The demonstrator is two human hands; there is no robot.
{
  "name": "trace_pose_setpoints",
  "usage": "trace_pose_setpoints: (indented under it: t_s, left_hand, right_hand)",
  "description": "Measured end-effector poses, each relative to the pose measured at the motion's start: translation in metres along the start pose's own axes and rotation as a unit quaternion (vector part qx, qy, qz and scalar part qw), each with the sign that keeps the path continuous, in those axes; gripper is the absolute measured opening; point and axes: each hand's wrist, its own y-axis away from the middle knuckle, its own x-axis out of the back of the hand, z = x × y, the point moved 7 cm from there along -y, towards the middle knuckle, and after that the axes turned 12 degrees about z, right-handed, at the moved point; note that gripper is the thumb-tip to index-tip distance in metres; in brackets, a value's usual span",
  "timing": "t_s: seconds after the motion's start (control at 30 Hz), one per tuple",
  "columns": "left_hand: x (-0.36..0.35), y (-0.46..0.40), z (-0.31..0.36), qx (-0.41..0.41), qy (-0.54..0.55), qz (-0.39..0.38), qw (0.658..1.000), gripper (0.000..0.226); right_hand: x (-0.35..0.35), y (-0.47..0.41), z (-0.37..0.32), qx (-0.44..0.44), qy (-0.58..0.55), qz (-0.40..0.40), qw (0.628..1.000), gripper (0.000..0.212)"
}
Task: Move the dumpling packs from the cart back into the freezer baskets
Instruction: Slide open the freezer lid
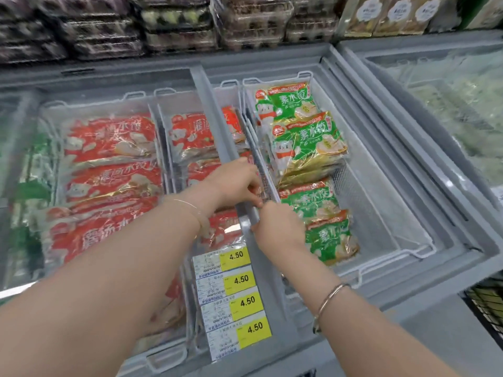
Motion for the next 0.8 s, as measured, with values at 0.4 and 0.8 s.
trace_pose_setpoints:
  t_s: [0.4,0.8]
  left_hand:
    - [0.022,0.104,-0.080,0.048,0.011,0.033,0.998,0.030]
    - [0.030,0.157,-0.133,0.124,0.000,0.036,0.992,0.034]
  right_hand:
    - [-0.037,0.051,-0.116,0.077,-0.007,-0.026,0.997,0.023]
    - [-0.061,0.078,-0.178,0.137,-0.035,-0.066,0.988,0.024]
